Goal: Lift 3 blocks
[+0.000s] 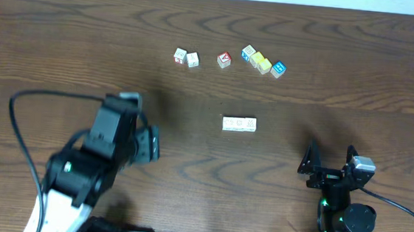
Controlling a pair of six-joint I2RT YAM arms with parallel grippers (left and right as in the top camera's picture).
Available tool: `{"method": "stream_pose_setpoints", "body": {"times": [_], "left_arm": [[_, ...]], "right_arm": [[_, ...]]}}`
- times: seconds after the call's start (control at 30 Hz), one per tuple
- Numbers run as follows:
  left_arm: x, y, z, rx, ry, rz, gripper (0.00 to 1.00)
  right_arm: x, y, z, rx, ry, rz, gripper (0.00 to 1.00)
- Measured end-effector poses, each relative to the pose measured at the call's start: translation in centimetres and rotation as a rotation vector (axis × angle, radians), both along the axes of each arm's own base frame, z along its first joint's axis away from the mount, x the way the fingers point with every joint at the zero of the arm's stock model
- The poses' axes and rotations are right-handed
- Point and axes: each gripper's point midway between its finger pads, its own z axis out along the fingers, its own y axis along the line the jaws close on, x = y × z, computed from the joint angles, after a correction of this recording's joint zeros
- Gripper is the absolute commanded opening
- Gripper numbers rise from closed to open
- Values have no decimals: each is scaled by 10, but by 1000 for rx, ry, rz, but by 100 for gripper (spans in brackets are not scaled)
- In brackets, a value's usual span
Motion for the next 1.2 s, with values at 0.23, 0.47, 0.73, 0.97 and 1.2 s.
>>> {"method": "stream_pose_setpoints", "body": {"times": [0.23,0.47,0.73,0.97,1.2], "left_arm": [[-27,13,-38,44,-128,-104,79],[-33,16,-51,25,-316,-207,79],[-33,20,-32,-13,-467,-216,80],[-8,16,-22,-27,-624,-224,79],[11,30,-30,-35,-704,-96,80]], "right_arm": [[0,0,1,0,-2,2,99],[0,0,0,0,-2,3,99],[0,1,0,0,-2,3,99],[0,1,0,0,-2,3,99],[0,1,0,0,-2,3,99]]}}
